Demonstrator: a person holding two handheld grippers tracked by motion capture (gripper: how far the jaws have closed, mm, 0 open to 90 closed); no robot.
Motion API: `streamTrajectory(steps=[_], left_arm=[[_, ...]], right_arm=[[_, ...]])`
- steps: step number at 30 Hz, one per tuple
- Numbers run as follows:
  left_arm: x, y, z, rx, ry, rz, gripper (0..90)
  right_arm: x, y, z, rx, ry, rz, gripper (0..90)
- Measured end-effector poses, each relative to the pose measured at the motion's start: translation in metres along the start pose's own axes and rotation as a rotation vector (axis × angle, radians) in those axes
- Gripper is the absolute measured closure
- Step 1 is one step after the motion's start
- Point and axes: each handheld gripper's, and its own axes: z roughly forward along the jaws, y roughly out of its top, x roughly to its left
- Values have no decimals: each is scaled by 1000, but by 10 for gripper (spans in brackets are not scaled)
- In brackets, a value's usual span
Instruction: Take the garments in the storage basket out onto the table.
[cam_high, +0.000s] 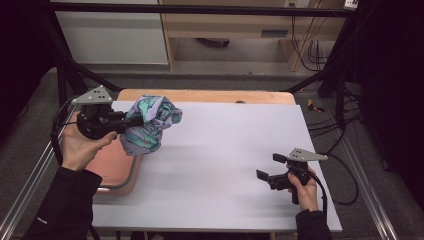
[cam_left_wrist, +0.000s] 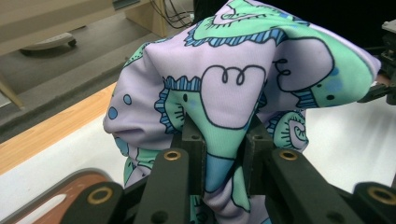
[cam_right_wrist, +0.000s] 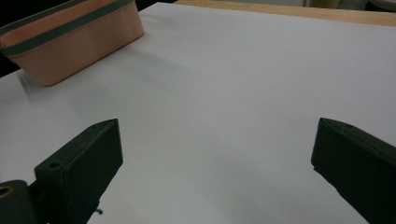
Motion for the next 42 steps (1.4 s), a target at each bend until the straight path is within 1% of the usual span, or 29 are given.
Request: streamTrajectory(steps=[3,7,16,19,20,24,25,26,28,29,34,35,36,38,39,42], left_arm=[[-5,1,6,4,-16,6,749],[-8,2,11,1,-29,6,749],[-18,5,28,12,-57,22,749],[-22,5,37,15,-64,25,748],[-22,5,37,15,-64,25,748],[-26,4,46,21,-80,23,748],[-28,3,50,25,-84,26,747],[-28,3,50,25,-84,26,748],[-31,3,58,27,-89,25,747],[-31,3,58,27,-89,25,747],[-37,3,71,32,-98,29,747],[-40,3,77,35,-99,28,746],[-40,3,77,35,-99,28,746],[-42,2,82,39,-100,26,746],[-43,2,87,42,-103,27,746],[-45,1,93,43,-104,29,745]], right_arm=[[0,0,0,-1,0,1,25],[0,0,0,0,0,0,25],[0,0,0,0,0,0,25],[0,0,0,1,0,-2,25],[0,0,0,1,0,-2,25],[0,0,0,1,-1,-2,25],[0,0,0,2,-1,-2,25],[0,0,0,2,-1,-2,25],[0,0,0,2,0,-2,25],[0,0,0,1,-1,-2,25],[0,0,0,3,0,-2,25],[0,0,0,3,-1,-3,25],[0,0,0,3,-1,-3,25],[-1,0,0,1,-1,-4,25],[-1,0,0,1,0,-4,25],[-1,0,0,1,0,-4,25]])
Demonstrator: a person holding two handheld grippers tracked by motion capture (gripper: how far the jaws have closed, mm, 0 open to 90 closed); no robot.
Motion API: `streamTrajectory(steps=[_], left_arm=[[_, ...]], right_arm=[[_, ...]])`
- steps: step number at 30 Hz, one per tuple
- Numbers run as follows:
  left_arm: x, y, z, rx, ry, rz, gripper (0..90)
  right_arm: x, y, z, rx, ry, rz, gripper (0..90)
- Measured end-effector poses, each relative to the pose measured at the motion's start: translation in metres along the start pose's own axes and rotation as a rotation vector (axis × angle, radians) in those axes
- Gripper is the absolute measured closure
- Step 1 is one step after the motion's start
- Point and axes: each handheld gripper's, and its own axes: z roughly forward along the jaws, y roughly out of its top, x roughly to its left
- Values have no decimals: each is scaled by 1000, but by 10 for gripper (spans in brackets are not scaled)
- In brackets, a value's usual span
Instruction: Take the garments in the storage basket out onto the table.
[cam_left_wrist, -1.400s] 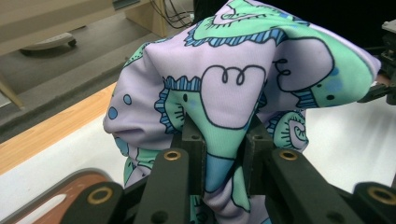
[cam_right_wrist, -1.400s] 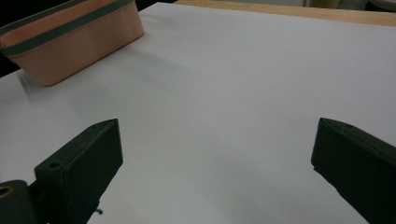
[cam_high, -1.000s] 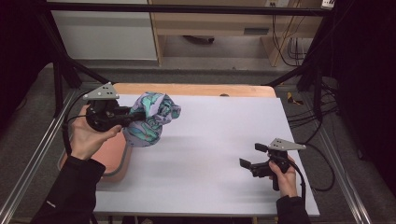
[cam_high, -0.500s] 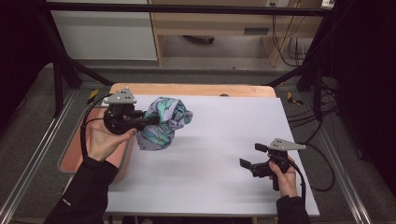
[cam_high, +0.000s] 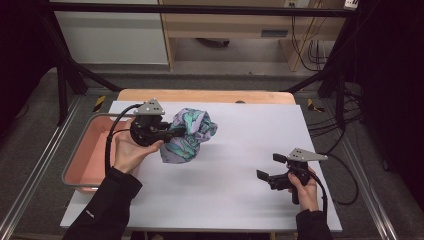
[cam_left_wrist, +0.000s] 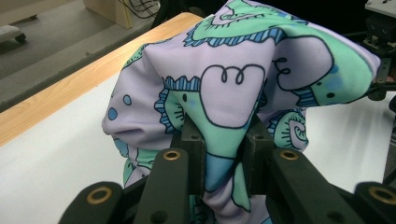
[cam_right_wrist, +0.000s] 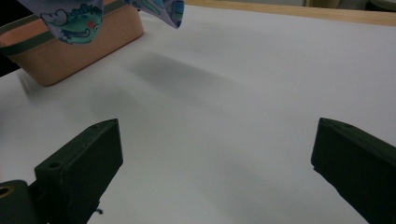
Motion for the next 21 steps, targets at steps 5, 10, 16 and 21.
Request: streamTrajectory(steps=[5,10,16,21], left_arm=[[-3,-1,14,3,-4,1,745],[-8,-2,29,11,-9,7,744],[-14,-9,51,44,-19,19,743],[-18,-18,71,75,-37,19,741]], right_arm=[[0,0,0,3,-2,0,26],[0,0,1,5,-3,-3,25],[0,0,0,4,-2,-3,25],[0,0,0,3,-2,-1,25]])
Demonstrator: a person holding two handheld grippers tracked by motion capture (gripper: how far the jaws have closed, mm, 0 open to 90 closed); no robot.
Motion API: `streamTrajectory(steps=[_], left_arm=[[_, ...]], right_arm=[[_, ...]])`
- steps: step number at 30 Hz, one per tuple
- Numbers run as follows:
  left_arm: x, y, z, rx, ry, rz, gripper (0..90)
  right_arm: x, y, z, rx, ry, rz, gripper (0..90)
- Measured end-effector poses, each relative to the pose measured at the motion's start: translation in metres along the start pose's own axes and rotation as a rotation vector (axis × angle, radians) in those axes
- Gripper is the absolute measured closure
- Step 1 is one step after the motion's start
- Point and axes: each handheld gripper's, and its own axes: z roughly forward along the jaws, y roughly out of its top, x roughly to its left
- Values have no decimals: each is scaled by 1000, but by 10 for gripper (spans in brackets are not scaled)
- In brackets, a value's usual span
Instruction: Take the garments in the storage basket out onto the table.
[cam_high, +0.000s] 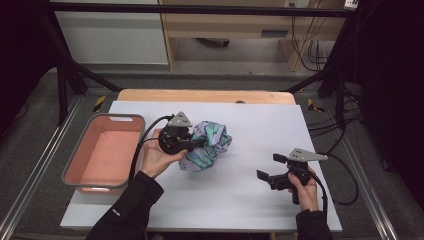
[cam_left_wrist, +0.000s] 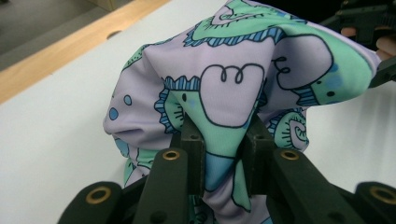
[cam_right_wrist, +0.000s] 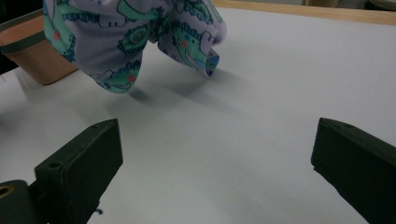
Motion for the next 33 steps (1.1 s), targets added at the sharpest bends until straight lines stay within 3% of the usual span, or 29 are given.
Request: streamTrajectory(steps=[18,21,25,27,28,30,33], left_arm=[[-10,-25,43,68,-23,-2,712],[-11,-30,49,66,-42,-11,699],[-11,-34,50,40,-46,-7,637],[-12,-35,49,27,-56,-2,541],[-13,-36,48,15,-60,1,541],[-13,-37,45,3,-52,4,417],[-13,-38,38,-14,-65,-9,336]], right_arm=[[0,0,0,4,0,-1,25],[0,0,1,5,0,-1,25],[0,0,1,6,-1,-1,25],[0,0,1,5,0,-1,25],[0,0,1,5,0,-2,25],[0,-1,1,6,-1,-2,25],[0,0,1,9,2,-2,25]])
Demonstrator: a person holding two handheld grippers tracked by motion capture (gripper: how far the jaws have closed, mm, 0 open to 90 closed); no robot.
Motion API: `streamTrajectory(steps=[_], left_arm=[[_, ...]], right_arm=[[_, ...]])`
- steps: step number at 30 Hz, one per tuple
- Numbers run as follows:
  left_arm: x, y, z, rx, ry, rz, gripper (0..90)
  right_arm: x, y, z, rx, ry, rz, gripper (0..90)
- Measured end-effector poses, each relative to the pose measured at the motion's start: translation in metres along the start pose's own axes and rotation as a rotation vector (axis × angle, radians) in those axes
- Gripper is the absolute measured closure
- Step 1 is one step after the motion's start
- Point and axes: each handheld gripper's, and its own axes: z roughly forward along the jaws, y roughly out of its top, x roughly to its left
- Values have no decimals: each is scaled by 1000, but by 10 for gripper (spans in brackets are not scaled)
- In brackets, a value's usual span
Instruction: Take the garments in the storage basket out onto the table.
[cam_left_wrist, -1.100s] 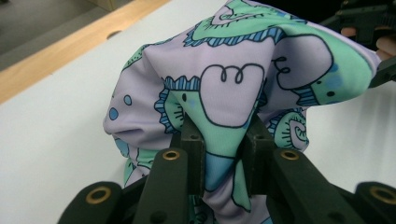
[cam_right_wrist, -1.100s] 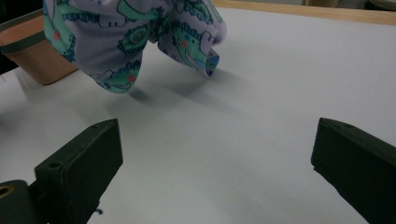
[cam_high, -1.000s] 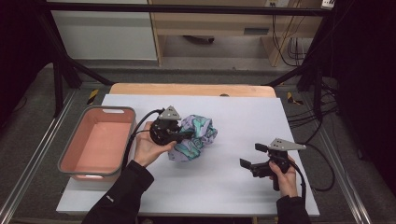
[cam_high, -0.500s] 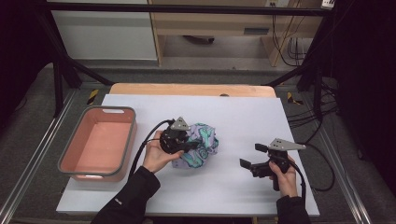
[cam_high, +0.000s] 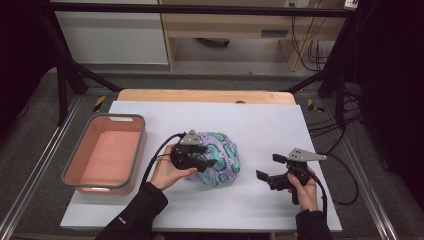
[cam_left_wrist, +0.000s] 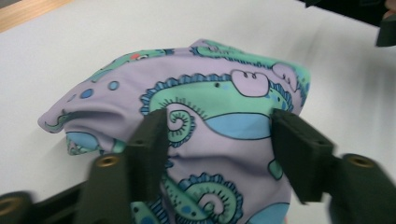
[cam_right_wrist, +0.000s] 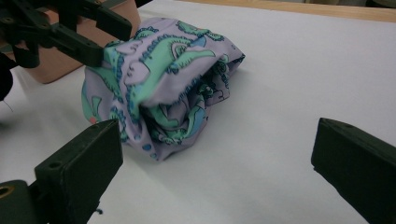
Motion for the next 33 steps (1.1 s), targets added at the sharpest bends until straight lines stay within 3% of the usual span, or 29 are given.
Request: streamTrajectory(steps=[2,3,6,12,18,24,31,33], left_arm=[[0,-2,-6,-16,1,-1,271],[1,-4,-14,-23,1,-17,197],[3,-8,-21,-28,16,-36,117],[9,-24,-38,-25,40,-79,26],[10,-39,-47,-20,55,-122,14],[6,-54,-50,-41,85,-130,24],[8,-65,-48,-55,79,-163,107],[7,-66,-46,-43,99,-159,131]], right_arm=[[0,0,0,0,0,2,25],[0,0,0,1,-1,1,25],[0,0,0,-2,-1,3,25],[1,0,1,4,1,8,25],[2,-1,3,9,5,8,24],[4,-1,5,14,10,9,21],[8,-1,10,19,15,12,17],[10,0,11,15,16,6,18]])
